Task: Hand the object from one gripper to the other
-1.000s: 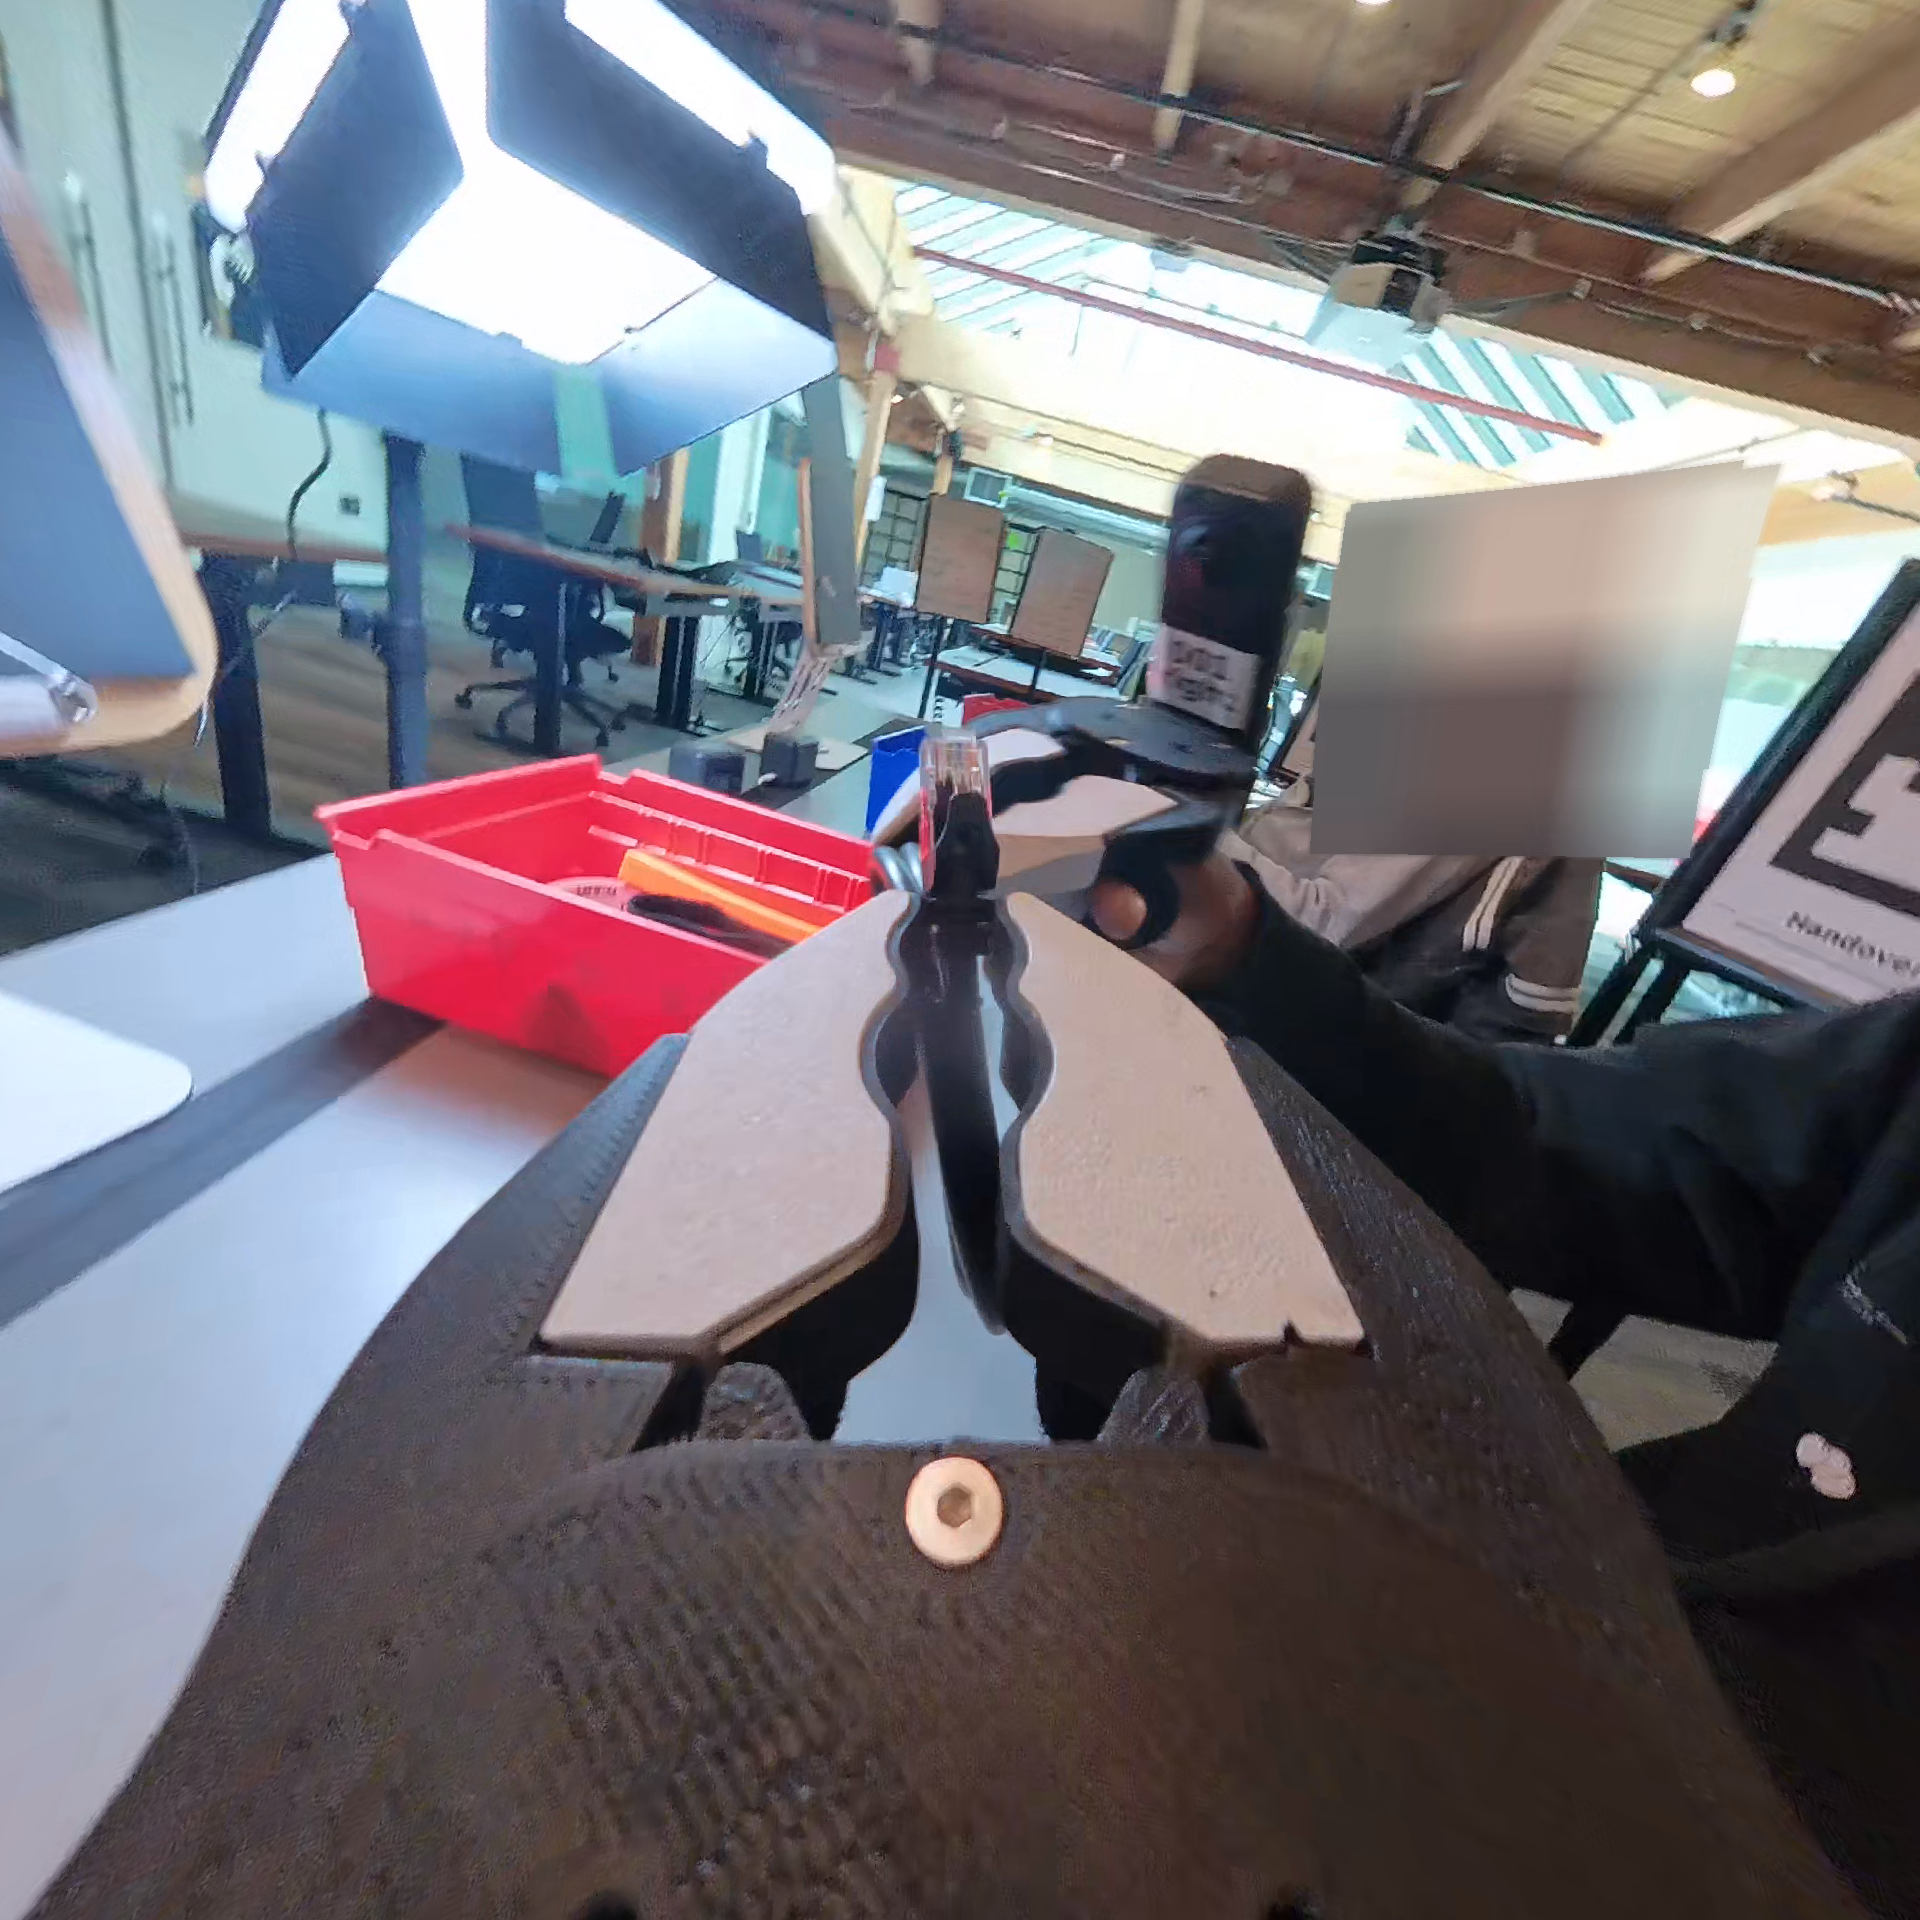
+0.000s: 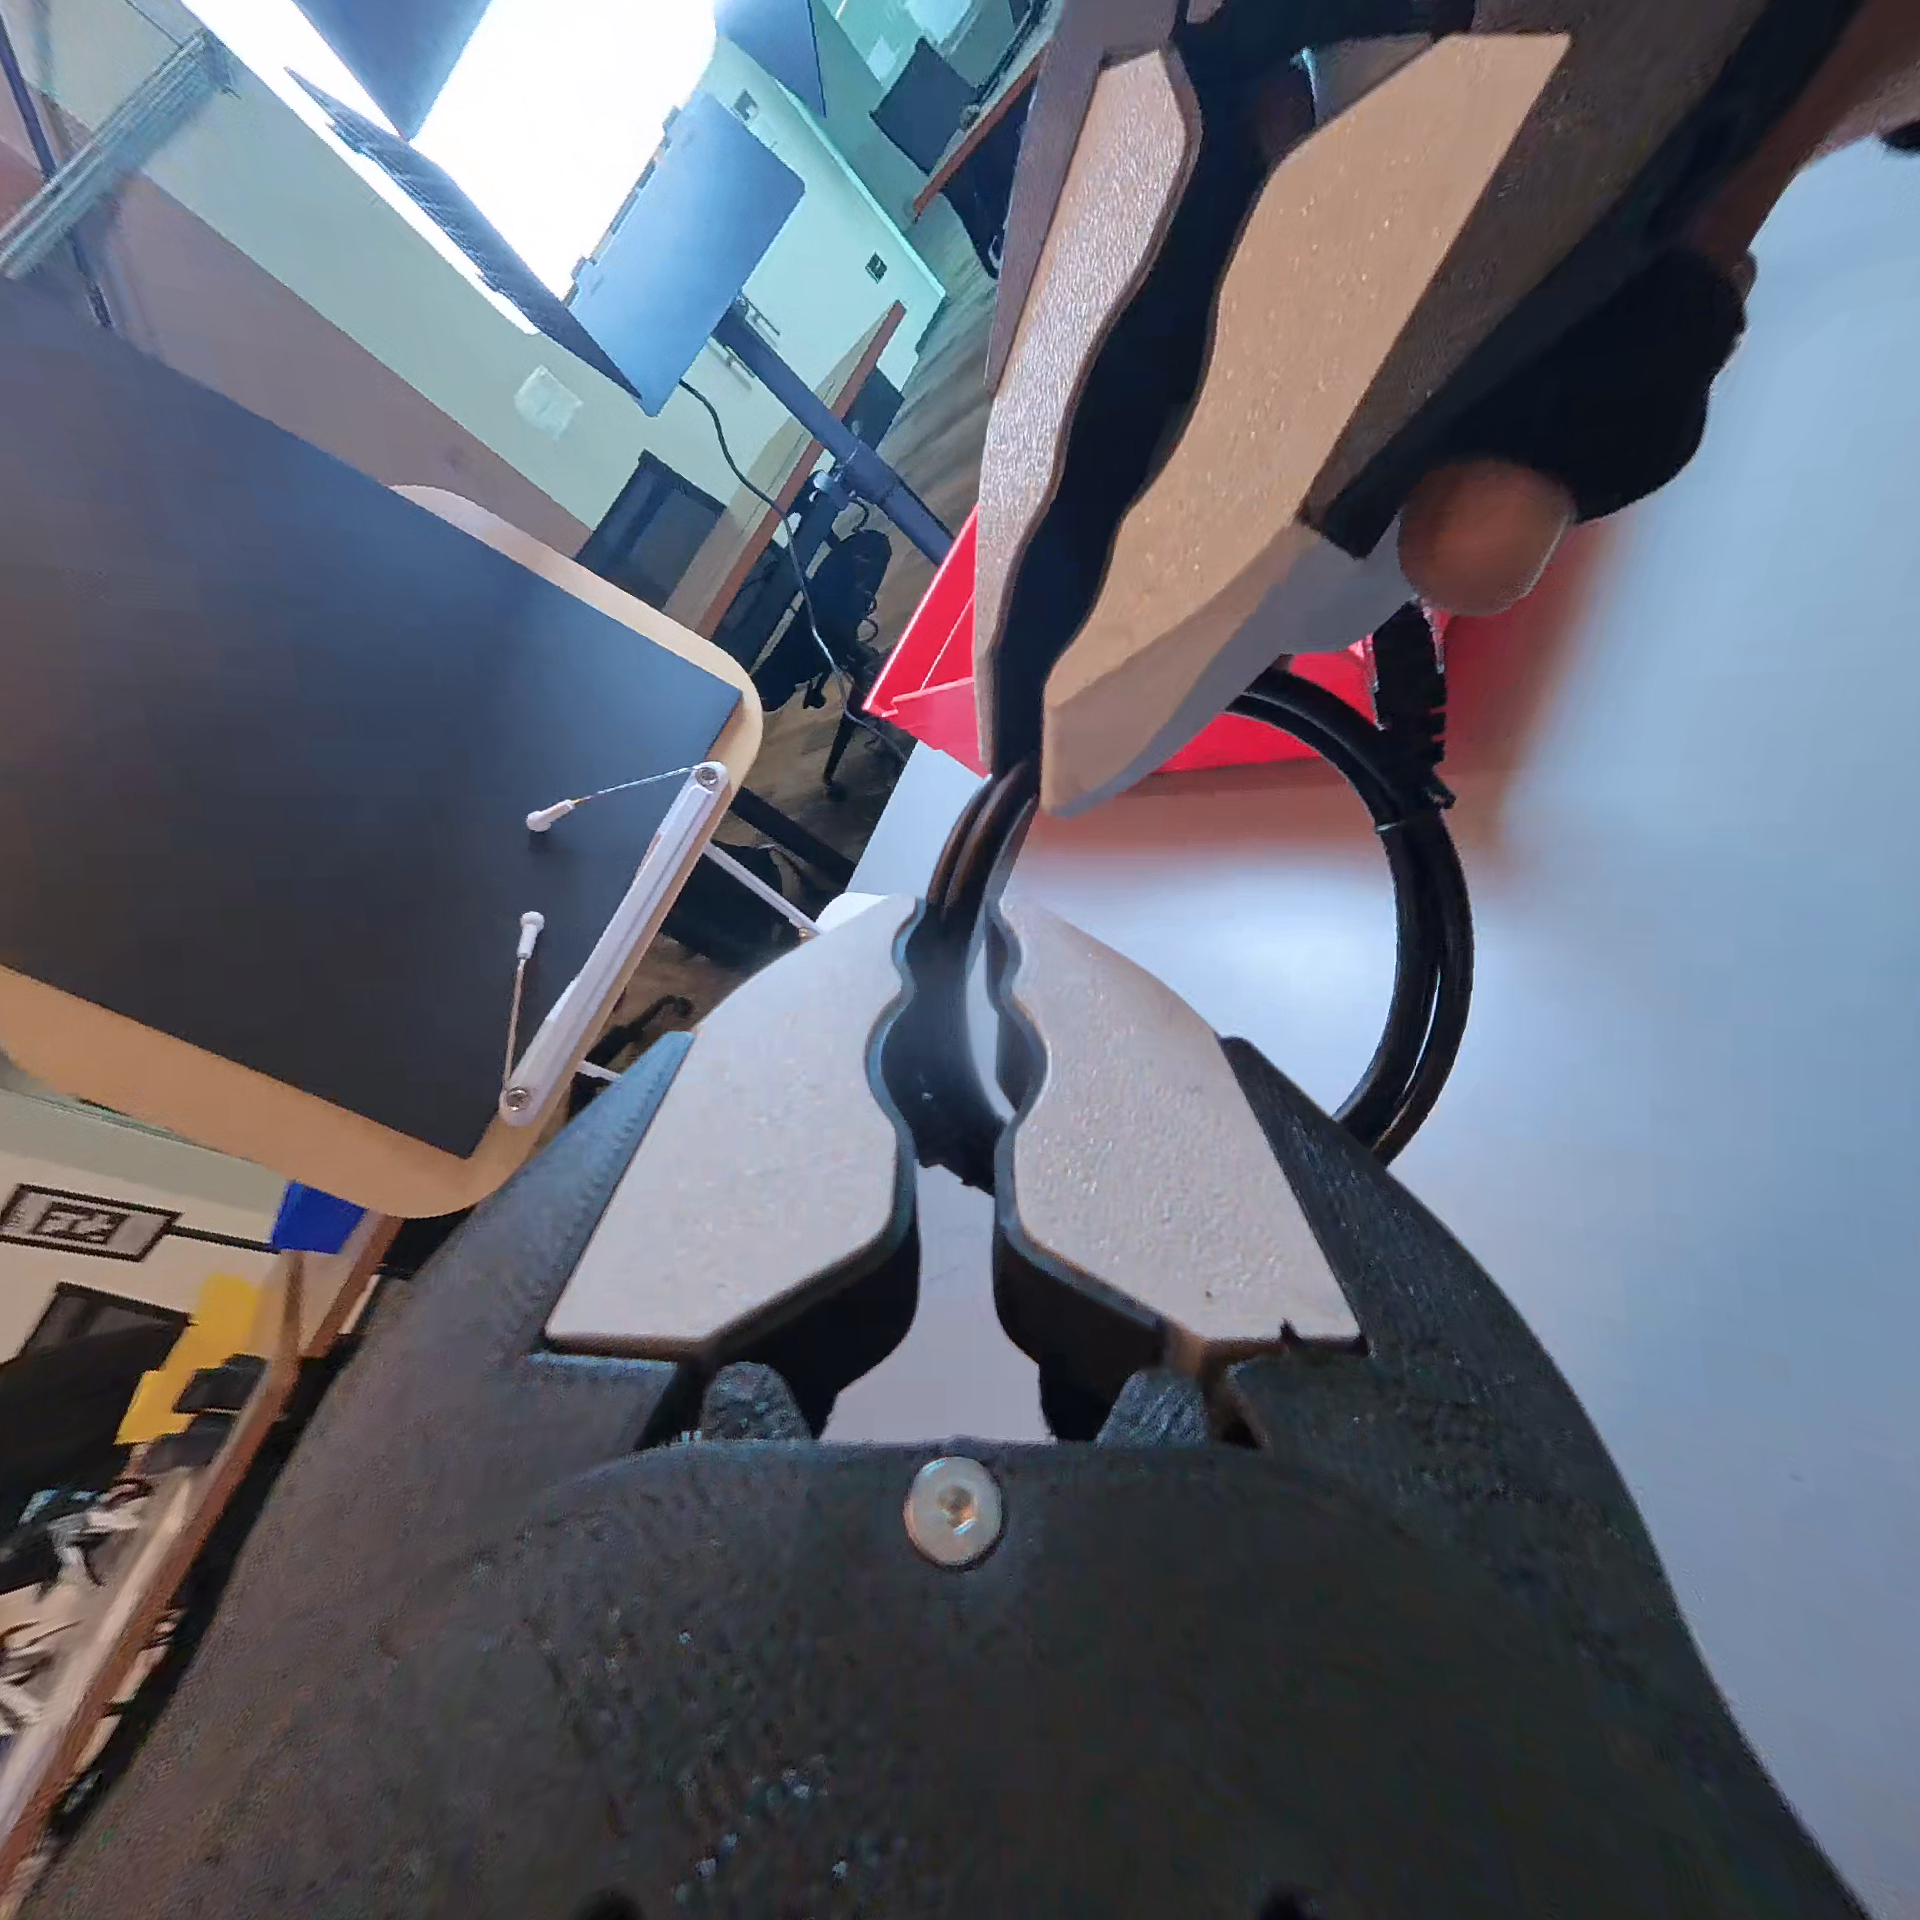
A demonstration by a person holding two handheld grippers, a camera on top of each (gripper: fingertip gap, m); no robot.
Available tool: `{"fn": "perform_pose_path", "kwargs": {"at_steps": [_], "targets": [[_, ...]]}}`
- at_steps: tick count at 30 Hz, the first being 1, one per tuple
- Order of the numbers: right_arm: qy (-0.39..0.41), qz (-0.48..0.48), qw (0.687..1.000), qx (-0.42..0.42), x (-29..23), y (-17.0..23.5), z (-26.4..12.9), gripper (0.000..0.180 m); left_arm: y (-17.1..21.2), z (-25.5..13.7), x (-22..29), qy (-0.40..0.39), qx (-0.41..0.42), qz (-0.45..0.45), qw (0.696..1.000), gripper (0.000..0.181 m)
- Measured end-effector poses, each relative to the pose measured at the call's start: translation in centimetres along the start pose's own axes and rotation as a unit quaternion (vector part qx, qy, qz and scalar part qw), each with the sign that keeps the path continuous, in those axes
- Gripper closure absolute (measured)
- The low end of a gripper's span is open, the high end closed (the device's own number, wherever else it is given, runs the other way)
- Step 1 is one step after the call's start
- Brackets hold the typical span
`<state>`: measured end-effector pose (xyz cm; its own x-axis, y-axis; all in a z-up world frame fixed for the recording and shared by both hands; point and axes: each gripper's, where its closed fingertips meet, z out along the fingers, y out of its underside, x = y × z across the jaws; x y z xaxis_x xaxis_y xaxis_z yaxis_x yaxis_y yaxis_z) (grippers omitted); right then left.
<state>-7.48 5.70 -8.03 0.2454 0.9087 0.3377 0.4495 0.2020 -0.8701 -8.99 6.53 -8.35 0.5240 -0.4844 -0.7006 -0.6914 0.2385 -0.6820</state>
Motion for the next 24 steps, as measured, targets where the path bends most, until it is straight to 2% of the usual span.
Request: {"fn": "perform_pose_path", "kwargs": {"at_steps": [6,8,12,15,19,24], "targets": [[-0.044,-0.017,0.999,0.01,-1.0,-0.2,-0.5,0.171,-0.1,-0.2,0.5,0.017,0.022,0.036,0.999,0.175],[-0.085,0.001,0.996,0.029,-1.6,-0.7,-1.2,0.161,-0.4,-0.5,0.5,0.018,0.046,0.043,0.998,0.175],[-0.146,0.058,0.985,0.076,-1.6,-2.1,-3.2,0.159,-0.3,-0.9,-0.4,-0.019,0.059,0.084,0.995,0.175],[-0.142,0.093,0.981,0.09,-0.3,-2.4,-4.1,0.162,-0.7,-1.2,-1.0,-0.06,0.071,0.119,0.989,0.175],[-0.115,0.091,0.987,0.059,0.4,-1.2,-3.4,0.165,-1.8,-1.8,-1.3,-0.111,0.094,0.171,0.974,0.175],[-0.126,0.088,0.987,0.049,-0.2,-0.8,-2.8,0.174,-2.5,-2.2,-1.2,-0.13,0.107,0.207,0.964,0.175]]}}
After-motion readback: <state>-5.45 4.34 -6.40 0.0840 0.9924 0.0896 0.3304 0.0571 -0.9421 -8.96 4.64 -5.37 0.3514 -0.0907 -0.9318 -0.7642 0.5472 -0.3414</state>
